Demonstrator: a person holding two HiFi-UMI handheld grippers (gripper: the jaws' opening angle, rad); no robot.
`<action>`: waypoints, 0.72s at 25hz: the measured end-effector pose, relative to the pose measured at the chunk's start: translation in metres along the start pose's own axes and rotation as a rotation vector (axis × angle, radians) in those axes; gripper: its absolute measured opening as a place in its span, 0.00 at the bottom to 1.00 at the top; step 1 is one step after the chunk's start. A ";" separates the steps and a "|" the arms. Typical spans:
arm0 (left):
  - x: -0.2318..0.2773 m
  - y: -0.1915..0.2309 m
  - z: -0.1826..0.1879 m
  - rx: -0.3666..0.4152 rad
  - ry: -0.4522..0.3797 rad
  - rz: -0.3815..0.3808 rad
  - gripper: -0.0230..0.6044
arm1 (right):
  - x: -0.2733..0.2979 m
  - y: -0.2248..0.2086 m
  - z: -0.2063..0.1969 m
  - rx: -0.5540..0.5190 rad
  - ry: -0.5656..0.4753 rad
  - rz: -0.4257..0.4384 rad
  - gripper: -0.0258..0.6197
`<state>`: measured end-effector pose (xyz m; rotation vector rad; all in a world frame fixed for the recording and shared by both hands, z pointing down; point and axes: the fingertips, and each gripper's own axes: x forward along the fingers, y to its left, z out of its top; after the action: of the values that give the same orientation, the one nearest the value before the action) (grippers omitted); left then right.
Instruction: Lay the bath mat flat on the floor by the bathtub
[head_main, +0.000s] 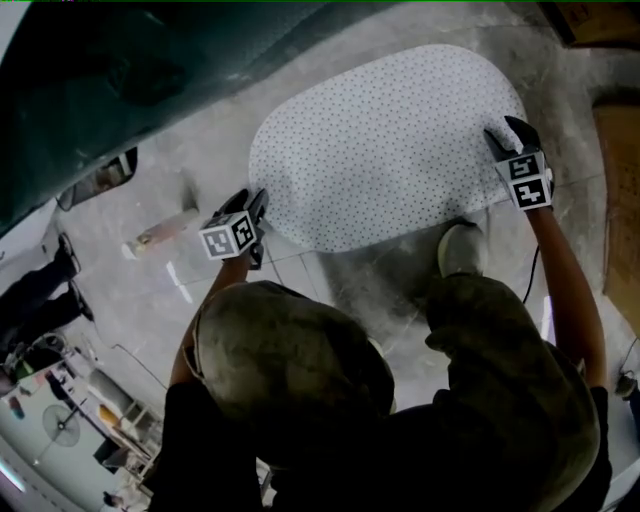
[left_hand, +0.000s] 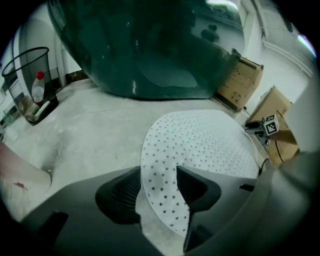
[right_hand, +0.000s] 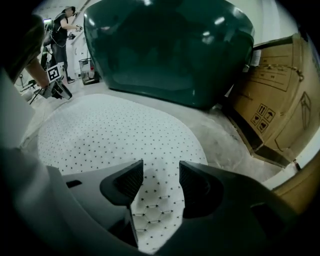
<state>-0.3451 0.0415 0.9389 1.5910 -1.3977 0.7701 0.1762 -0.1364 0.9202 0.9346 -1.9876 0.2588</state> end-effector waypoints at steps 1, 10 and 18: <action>0.002 0.003 -0.003 -0.019 0.008 0.011 0.39 | -0.001 -0.004 -0.002 0.006 0.003 -0.009 0.41; 0.004 -0.009 -0.031 -0.195 0.098 -0.050 0.49 | -0.008 -0.019 -0.028 0.170 0.021 0.010 0.45; 0.008 -0.003 -0.025 -0.382 0.091 0.006 0.55 | -0.010 -0.042 -0.059 0.332 0.038 -0.001 0.50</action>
<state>-0.3379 0.0604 0.9566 1.2417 -1.3879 0.5327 0.2467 -0.1310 0.9390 1.1281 -1.9427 0.6153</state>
